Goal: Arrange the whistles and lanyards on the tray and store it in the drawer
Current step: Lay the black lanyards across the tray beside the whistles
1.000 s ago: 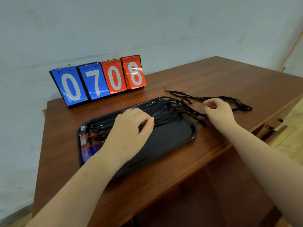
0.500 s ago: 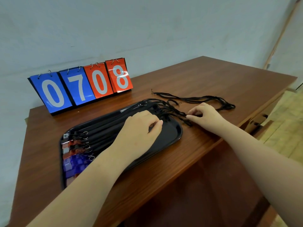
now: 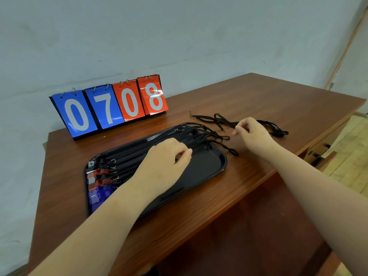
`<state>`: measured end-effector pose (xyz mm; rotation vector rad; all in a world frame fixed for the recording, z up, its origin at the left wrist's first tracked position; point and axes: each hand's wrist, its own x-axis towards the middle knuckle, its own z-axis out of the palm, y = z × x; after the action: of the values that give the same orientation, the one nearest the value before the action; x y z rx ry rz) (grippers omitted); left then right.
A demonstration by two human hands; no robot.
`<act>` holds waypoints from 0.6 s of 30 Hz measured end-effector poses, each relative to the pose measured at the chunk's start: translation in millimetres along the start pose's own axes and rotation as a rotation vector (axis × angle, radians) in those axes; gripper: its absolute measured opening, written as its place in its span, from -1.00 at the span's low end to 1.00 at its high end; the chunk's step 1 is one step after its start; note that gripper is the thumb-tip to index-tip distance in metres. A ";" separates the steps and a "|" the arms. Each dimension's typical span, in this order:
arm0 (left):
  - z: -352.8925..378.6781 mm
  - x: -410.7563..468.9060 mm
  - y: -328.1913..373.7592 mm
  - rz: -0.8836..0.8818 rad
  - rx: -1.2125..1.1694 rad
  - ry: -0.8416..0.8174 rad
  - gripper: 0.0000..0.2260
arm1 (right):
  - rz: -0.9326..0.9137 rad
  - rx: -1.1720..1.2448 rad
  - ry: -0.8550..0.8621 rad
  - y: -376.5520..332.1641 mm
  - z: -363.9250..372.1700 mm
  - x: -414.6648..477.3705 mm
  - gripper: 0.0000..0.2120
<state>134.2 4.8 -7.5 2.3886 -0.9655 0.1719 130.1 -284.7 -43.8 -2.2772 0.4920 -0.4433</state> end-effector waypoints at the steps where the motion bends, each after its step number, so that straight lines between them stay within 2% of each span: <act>1: -0.3 -0.3 0.1 -0.006 -0.001 -0.005 -0.76 | -0.013 0.058 0.017 -2.7 -1.6 0.0 -0.90; 3: 0.2 -0.9 1.2 -0.020 -0.010 -0.017 -0.76 | -0.028 0.144 0.038 -10.2 -5.9 -1.0 -0.94; 7: 1.5 -0.3 4.6 -0.037 -0.029 -0.033 -0.77 | -0.013 0.222 0.057 -24.2 -12.6 0.8 -0.82; 11: 1.4 2.0 7.7 -0.049 -0.053 -0.033 -0.79 | 0.026 0.313 0.142 -42.4 -23.0 3.7 -0.79; 15: -6.3 3.7 12.3 -0.061 -0.132 0.001 -0.87 | -0.046 0.356 0.194 -80.1 -37.5 -3.8 -0.81; 18: -16.4 5.8 16.8 -0.079 -0.203 0.024 -0.78 | -0.118 0.344 0.158 -113.4 -46.6 -16.0 -0.82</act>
<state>128.5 0.2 15.5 2.2287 -0.8346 0.0696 119.1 -232.2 67.6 -1.9533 0.3302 -0.7141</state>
